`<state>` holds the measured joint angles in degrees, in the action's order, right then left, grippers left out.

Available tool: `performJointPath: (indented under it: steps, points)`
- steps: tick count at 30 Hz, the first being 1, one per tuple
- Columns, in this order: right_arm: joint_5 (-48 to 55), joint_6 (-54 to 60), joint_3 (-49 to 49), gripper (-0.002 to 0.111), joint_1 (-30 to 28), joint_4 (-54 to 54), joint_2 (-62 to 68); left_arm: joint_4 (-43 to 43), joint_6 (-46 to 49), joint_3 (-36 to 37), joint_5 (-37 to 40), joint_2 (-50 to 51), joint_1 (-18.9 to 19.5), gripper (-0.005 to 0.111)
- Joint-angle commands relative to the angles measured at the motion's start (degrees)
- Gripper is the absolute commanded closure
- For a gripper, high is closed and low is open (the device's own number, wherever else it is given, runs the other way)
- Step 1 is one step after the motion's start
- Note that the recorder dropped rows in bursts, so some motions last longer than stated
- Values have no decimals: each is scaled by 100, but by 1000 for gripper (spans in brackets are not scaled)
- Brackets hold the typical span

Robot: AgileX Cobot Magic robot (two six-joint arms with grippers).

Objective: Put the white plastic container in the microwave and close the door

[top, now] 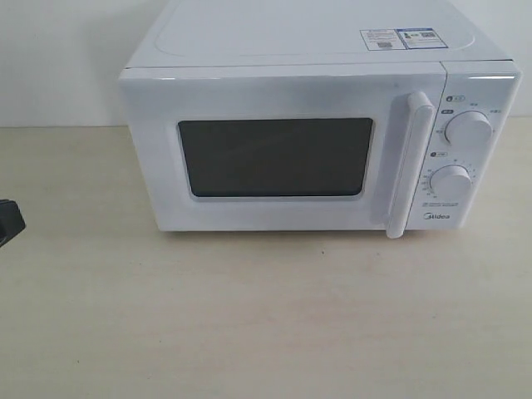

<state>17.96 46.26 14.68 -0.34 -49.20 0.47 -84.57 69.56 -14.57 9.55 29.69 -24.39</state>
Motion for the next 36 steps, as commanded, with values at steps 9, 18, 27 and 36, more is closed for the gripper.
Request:
performJointPath:
  steps: [9, 18, 27, 36]
  points:
    - [-248, -545, -952, 109, -52, -59, -47, -1, 26, 10, -54, -23, -23, 102]
    - [-237, -3925, -952, 109, -52, 2677, -47, -1, 26, 10, -54, -23, -23, 102]
    - [-227, -4444, -952, 109, -52, 3489, -47, -1, 26, 10, -54, -23, -23, 102]
    - [-229, -4454, -1468, 109, -52, 3877, -47, -1, 26, 10, -54, -23, -23, 102]
